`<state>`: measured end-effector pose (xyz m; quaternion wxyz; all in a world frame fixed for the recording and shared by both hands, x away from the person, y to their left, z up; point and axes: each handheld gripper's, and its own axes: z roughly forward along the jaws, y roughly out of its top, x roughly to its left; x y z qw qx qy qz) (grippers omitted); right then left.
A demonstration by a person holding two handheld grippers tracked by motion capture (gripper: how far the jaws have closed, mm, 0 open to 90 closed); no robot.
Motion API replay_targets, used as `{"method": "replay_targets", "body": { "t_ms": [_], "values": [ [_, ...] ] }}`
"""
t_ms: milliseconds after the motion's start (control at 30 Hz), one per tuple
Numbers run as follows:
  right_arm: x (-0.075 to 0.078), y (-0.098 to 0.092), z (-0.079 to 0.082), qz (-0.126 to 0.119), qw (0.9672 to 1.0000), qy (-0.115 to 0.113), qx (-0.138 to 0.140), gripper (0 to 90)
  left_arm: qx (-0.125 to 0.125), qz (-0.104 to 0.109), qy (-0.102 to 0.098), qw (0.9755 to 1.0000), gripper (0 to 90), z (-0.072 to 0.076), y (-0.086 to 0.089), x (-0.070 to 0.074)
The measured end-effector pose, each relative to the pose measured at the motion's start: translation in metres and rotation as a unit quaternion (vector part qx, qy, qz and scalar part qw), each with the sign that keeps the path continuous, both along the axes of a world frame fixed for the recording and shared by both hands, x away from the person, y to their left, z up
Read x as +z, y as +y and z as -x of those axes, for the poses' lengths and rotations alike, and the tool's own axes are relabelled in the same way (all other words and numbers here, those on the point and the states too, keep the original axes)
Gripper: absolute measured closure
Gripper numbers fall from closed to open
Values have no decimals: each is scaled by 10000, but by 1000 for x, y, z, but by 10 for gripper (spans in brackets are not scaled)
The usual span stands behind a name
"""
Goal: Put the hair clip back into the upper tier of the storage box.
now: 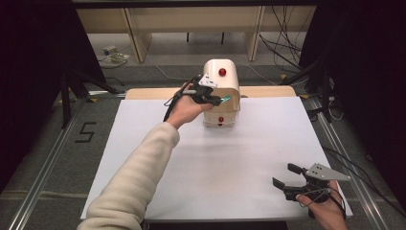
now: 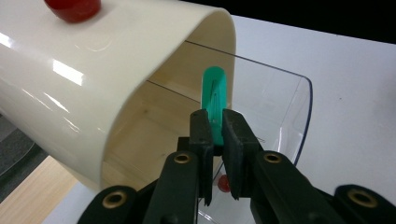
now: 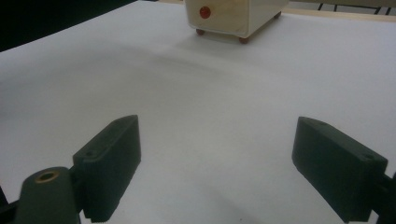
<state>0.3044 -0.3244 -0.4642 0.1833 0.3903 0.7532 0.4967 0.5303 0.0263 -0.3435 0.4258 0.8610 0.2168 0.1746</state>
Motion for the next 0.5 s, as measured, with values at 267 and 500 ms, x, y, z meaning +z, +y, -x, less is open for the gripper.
{"method": "replay_targets", "body": {
  "t_ms": [267,500],
  "values": [
    [0,0,0,-18,10000,10,-10,163,57,-52,-14,10000,825,-4,0,-3],
    [0,0,0,-9,10000,-3,-7,163,92,-68,-58,9999,815,-6,-1,-5]
  ]
}}
